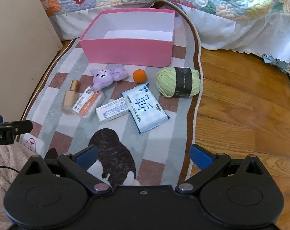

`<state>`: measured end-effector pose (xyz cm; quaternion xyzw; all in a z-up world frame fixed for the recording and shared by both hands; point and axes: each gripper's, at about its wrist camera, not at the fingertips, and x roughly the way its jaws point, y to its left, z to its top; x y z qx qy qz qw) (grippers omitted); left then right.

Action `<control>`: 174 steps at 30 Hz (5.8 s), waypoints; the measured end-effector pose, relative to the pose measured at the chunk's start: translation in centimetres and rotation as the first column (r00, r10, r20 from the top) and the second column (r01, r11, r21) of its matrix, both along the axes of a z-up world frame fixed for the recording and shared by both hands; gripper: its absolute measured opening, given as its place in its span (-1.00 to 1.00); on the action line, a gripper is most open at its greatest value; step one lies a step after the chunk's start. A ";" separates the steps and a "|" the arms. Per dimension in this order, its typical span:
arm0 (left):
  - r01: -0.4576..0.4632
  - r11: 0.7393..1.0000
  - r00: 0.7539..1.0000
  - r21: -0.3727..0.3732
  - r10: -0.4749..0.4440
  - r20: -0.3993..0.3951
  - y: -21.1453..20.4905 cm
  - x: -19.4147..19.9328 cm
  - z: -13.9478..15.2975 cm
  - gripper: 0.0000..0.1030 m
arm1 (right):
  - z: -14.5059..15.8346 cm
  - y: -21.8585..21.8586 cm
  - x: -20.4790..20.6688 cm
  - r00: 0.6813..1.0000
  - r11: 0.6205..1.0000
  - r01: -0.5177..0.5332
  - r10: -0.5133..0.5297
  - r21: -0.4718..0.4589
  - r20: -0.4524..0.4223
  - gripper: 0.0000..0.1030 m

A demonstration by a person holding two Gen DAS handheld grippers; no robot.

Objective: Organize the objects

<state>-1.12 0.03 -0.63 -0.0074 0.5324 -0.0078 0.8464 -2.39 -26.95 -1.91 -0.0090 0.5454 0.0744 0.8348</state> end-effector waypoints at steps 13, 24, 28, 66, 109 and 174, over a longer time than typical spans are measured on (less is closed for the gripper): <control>0.032 0.999 0.999 -0.005 -0.032 0.008 -0.7 -0.3 0.3 1.00 | -0.4 0.1 -0.1 1.000 0.999 -0.004 0.004 -0.037 -0.001 1.00; 0.083 0.997 0.996 0.006 -0.083 0.020 -2.7 0.7 1.3 0.97 | 0.8 0.0 -0.2 0.986 0.996 -0.085 0.090 -0.036 0.138 1.00; 0.084 0.995 0.996 -0.050 -0.084 0.012 -3.9 3.5 0.0 0.94 | 1.1 -0.8 0.0 0.944 0.986 -0.167 0.159 0.004 0.290 1.00; -0.023 0.924 0.996 -0.382 -0.014 -0.094 -12.8 9.6 -17.7 -0.40 | -17.6 -1.7 10.0 0.886 0.891 -0.450 0.438 0.053 0.154 0.51; 0.263 0.907 0.964 -0.329 -0.231 0.133 -11.0 10.8 1.6 -0.65 | -0.6 -1.3 9.1 0.954 0.928 -0.269 0.221 0.256 0.203 0.36; 0.356 0.929 0.934 -0.103 -0.355 0.032 -4.0 19.6 5.3 0.05 | 7.9 3.9 16.9 0.899 0.913 -0.395 0.359 0.107 0.250 0.54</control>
